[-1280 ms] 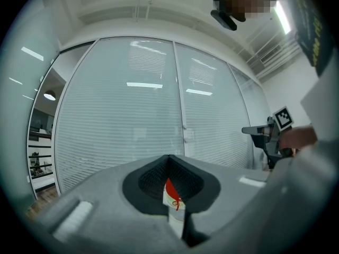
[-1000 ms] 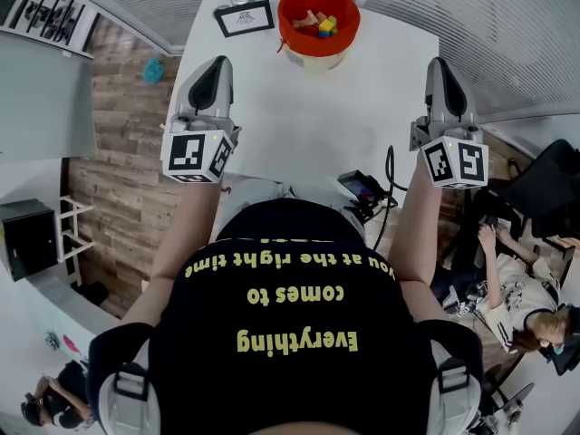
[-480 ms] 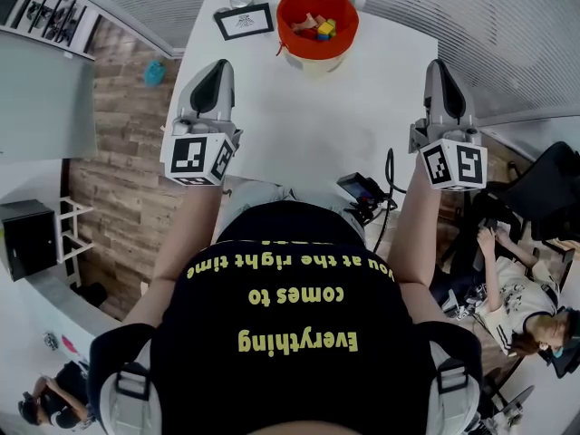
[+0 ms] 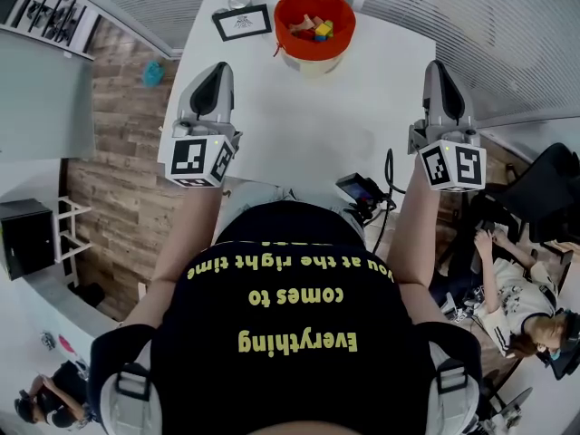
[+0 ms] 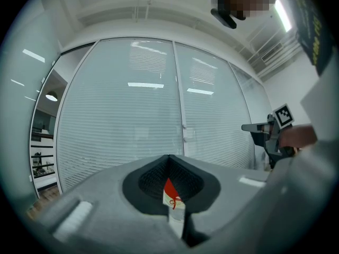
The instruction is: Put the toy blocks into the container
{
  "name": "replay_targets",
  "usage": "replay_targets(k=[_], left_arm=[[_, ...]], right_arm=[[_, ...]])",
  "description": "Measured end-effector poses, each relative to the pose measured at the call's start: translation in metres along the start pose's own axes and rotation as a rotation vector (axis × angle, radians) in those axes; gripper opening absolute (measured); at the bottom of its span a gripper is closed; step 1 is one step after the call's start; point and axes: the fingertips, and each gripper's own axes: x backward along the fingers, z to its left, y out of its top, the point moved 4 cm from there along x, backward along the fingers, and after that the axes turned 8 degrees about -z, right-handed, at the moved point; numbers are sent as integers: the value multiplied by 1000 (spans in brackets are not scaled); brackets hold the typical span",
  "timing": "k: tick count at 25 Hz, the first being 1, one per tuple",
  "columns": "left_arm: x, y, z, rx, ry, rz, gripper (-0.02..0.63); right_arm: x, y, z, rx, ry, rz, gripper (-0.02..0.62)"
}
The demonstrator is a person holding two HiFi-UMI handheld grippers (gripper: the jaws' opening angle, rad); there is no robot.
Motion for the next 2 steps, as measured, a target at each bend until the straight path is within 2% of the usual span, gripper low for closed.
replay_targets(k=[2], left_arm=[[0,1,-4,0,-2,0,-2]], right_arm=[[2,2,-2,1,-1,-2,6]])
